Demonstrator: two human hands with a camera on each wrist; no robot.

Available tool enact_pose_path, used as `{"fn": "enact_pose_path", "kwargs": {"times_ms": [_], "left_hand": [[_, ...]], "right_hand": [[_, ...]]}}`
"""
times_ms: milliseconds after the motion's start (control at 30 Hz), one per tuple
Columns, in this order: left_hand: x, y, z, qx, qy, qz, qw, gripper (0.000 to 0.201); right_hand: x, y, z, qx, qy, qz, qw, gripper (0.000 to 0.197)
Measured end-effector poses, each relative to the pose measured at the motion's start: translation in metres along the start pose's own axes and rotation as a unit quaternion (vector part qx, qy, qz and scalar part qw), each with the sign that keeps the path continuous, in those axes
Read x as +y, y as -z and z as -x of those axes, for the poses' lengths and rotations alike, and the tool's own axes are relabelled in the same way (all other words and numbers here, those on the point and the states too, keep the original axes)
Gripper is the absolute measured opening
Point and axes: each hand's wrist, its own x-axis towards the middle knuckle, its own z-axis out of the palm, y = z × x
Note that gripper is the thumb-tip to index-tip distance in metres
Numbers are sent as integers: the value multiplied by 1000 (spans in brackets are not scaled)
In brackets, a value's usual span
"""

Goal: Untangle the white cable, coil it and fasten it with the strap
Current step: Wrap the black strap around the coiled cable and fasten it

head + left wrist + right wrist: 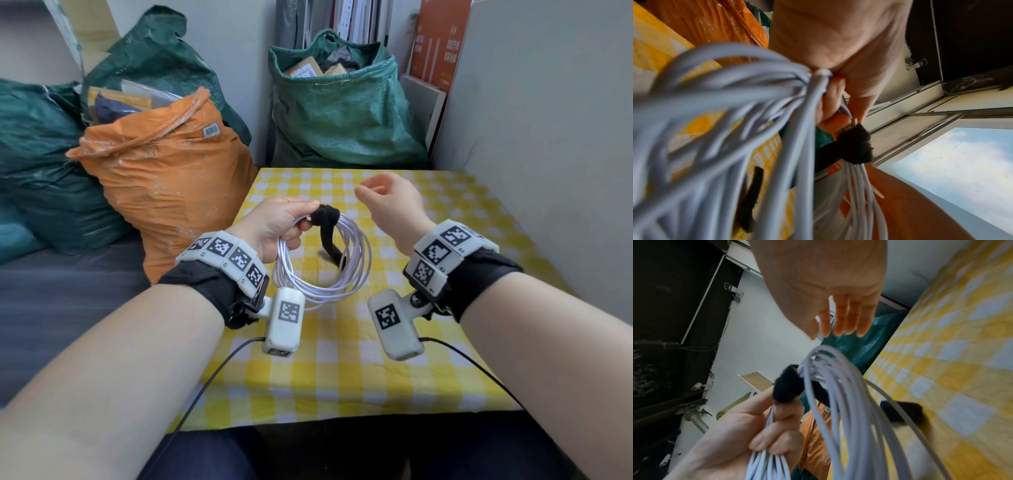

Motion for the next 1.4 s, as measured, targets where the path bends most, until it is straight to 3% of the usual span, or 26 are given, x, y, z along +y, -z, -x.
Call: {"fn": "enact_pose_path", "kwargs": {"times_ms": [133, 233, 333, 500, 600, 767, 967, 1300, 1333, 1400], "left_hand": [[2, 1, -2, 25, -14, 16, 999, 18], [3, 1, -2, 32, -20, 24, 999, 16], [5, 2, 0, 16, -20, 24, 999, 17], [9, 1, 3, -28, -31, -11, 999, 24], [11, -1, 5, -63, -37, -61, 995, 20], [13, -8, 10, -18, -64, -166, 984, 10], [19, -7, 8, 87, -167, -310, 932, 15], [23, -25, 17, 3, -98, -448, 889, 26], [23, -27, 18, -4, -92, -441, 893, 24], [21, -29, 18, -29, -66, -358, 931, 17]], "right_hand": [[-12, -7, 11, -130, 44, 19, 990, 22], [-14, -7, 12, -224, 23, 20, 974, 41], [-11, -6, 12, -226, 14, -9, 974, 42], [-13, -4, 14, -247, -7, -174, 953, 22], [-12, -4, 15, -258, -7, -153, 954, 29], [-9, -5, 10, -253, -32, -177, 951, 34], [-6, 3, 5, -172, -62, -183, 966, 30], [-3, -4, 6, -99, -46, -144, 984, 28], [-3, -5, 6, -97, -44, -152, 983, 28], [-5, -6, 6, -92, -33, -159, 982, 25]]}}
